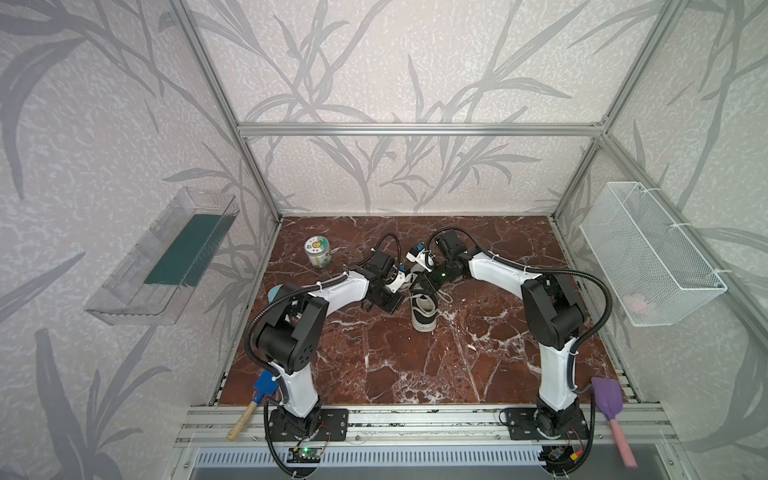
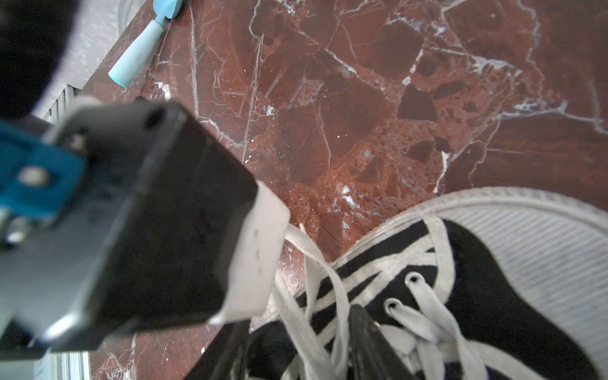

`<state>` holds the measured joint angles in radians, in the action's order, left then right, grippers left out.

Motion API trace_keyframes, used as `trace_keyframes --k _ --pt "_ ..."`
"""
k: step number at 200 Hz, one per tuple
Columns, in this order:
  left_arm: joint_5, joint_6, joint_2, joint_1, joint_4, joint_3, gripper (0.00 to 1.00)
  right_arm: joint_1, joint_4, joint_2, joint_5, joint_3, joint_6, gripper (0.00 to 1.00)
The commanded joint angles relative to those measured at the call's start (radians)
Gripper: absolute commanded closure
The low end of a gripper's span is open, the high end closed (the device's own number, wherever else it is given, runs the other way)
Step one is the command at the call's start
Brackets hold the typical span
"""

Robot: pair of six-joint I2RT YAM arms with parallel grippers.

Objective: Tie the shoes

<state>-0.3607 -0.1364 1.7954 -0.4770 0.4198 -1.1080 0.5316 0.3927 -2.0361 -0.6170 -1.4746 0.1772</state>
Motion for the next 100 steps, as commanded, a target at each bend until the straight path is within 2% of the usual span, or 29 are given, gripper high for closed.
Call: trace_keyframes --k 1,100 --pt "-0.004 0.015 -0.037 -0.001 -0.003 0.013 1.00 0.006 -0.028 -0.010 0.028 0.003 0.005 0.52" --pt "-0.004 0.023 -0.042 0.001 -0.004 0.019 1.00 0.022 -0.048 -0.020 0.062 0.033 0.043 0.62"
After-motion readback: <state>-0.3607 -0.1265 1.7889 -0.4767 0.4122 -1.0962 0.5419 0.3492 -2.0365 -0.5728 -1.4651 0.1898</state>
